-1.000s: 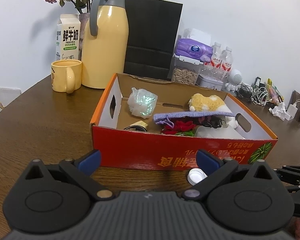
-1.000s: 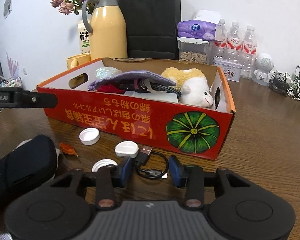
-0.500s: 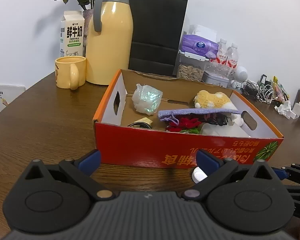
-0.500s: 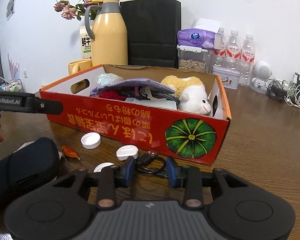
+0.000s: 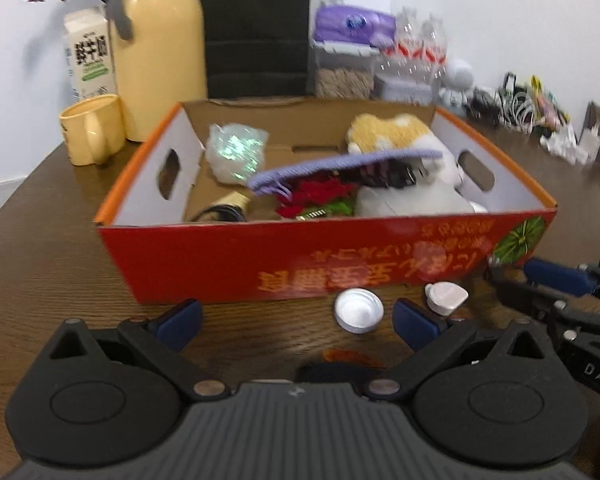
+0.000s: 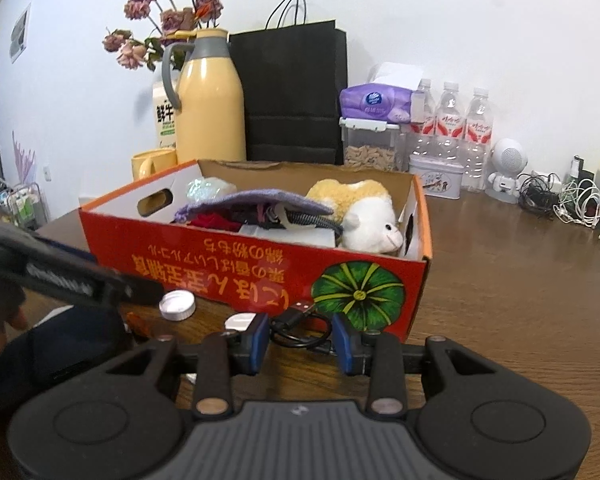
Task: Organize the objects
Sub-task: 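Grasp a white cap with the right tool while the left tool grasps another white cap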
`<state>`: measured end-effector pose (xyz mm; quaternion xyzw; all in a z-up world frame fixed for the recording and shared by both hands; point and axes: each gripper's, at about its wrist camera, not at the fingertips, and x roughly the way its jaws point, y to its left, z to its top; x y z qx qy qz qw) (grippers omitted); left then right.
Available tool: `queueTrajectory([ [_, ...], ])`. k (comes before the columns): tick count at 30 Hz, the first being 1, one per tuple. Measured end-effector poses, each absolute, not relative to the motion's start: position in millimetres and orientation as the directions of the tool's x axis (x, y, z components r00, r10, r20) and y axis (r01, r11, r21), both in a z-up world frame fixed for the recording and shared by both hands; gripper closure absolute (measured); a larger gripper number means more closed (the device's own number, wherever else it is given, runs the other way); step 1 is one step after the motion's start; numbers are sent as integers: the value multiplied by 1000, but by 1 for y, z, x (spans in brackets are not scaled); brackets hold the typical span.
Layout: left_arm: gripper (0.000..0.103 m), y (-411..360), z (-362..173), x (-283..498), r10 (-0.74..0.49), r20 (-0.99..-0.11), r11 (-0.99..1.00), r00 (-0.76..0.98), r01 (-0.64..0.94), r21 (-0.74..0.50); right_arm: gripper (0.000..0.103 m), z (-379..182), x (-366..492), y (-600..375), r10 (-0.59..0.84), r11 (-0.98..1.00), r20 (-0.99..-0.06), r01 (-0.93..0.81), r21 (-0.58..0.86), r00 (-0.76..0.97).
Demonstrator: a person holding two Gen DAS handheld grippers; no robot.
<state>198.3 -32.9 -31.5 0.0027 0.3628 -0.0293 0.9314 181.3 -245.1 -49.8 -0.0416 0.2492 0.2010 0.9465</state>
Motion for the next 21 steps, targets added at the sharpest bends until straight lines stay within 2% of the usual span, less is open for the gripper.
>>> queueTrajectory([
  [3, 0, -43, -34, 205, -48, -688, 998, 724, 64, -3, 70, -49, 180, -247, 363, 916, -480, -401, 25, 799],
  [6, 9, -52, -36, 211, -41, -698, 997, 714, 74, 17, 70, -48, 179, -248, 364, 916, -472, -399, 27, 803],
  [15, 45, -64, -41, 217, -40, -717, 994, 696, 100, 41, 70, -45, 173, -249, 379, 911, -451, -411, 31, 808],
  [19, 73, -71, -40, 213, -54, -704, 990, 708, 130, 55, 70, -45, 173, -249, 384, 909, -448, -415, 32, 807],
  [21, 73, -72, -38, 212, -56, -698, 990, 714, 132, 56, 70, -45, 172, -249, 386, 908, -447, -417, 32, 807],
])
